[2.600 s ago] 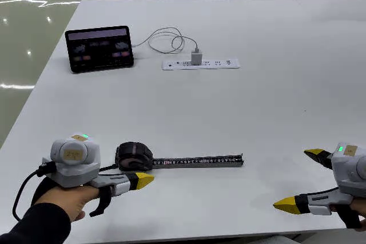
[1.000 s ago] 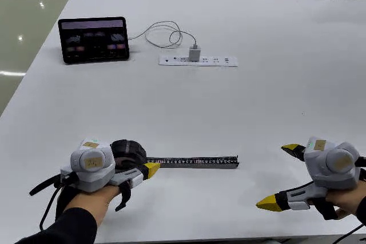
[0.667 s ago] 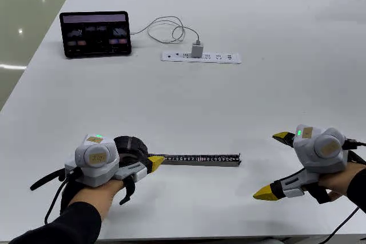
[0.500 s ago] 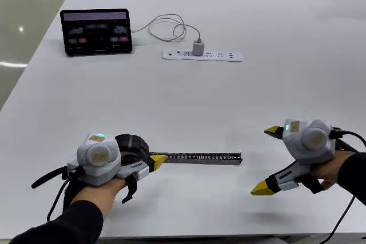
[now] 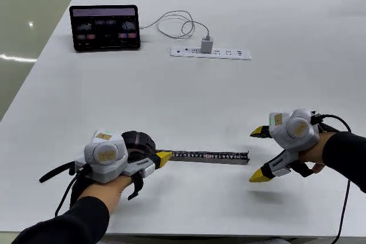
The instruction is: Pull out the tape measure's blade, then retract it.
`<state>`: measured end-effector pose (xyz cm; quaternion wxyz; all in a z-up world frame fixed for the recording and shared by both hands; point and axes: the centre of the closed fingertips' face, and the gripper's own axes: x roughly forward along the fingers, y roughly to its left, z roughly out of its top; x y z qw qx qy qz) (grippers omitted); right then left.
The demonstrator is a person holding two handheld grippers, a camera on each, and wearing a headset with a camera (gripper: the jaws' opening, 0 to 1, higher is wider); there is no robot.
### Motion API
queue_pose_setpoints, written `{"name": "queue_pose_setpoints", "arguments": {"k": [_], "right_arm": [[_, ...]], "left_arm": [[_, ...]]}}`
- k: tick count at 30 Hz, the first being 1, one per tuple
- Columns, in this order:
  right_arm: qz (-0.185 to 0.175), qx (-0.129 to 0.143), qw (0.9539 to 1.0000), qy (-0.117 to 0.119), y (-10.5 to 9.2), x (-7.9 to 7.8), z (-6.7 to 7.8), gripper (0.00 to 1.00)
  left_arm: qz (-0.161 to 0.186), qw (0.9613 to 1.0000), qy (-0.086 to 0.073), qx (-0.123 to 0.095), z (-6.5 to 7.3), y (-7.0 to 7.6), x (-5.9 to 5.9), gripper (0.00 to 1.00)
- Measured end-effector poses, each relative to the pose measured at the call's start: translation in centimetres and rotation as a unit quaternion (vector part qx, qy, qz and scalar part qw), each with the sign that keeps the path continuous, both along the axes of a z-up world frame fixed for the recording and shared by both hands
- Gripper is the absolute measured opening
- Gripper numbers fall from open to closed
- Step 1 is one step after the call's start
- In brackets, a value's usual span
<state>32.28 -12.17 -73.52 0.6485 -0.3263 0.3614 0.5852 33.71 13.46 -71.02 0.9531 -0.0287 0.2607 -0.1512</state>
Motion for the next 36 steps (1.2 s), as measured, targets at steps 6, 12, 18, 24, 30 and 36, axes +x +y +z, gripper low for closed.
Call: {"name": "queue_pose_setpoints", "arguments": {"k": [6, 12, 18, 24, 30, 36], "right_arm": [[0.032, -0.023, 0.9992, 0.006, -0.3, 0.1, -0.9, 0.39], [0.046, -0.035, 0.9983, 0.008, 0.1, 0.5, -1.3, 0.3], [0.054, -0.051, 0.9971, 0.016, 0.1, 0.4, -1.7, 0.21], [0.063, -0.063, 0.9955, 0.03, -0.2, -0.2, -2.0, 0.17], [0.063, -0.061, 0.9959, 0.021, -0.1, 0.2, -2.0, 0.12], [0.07, -0.065, 0.9952, 0.023, -0.1, 0.2, -2.4, 0.12]], "left_arm": [[-0.004, 1.0, 0.004, 0.001, -0.2, -0.2, -0.1, 1.0], [-0.007, 0.9999, 0.008, 0.002, -0.5, -0.3, -0.3, 1.0], [-0.006, 0.9999, 0.011, -0.003, -0.6, -0.3, -0.3, 1.0], [-0.005, 0.9999, 0.009, -0.005, -0.4, -0.3, -0.2, 1.0], [-0.007, 0.9999, 0.009, -0.005, -0.4, -0.4, -0.3, 1.0], [-0.006, 0.9999, 0.008, -0.004, -0.4, -0.3, -0.2, 1.0]]}}
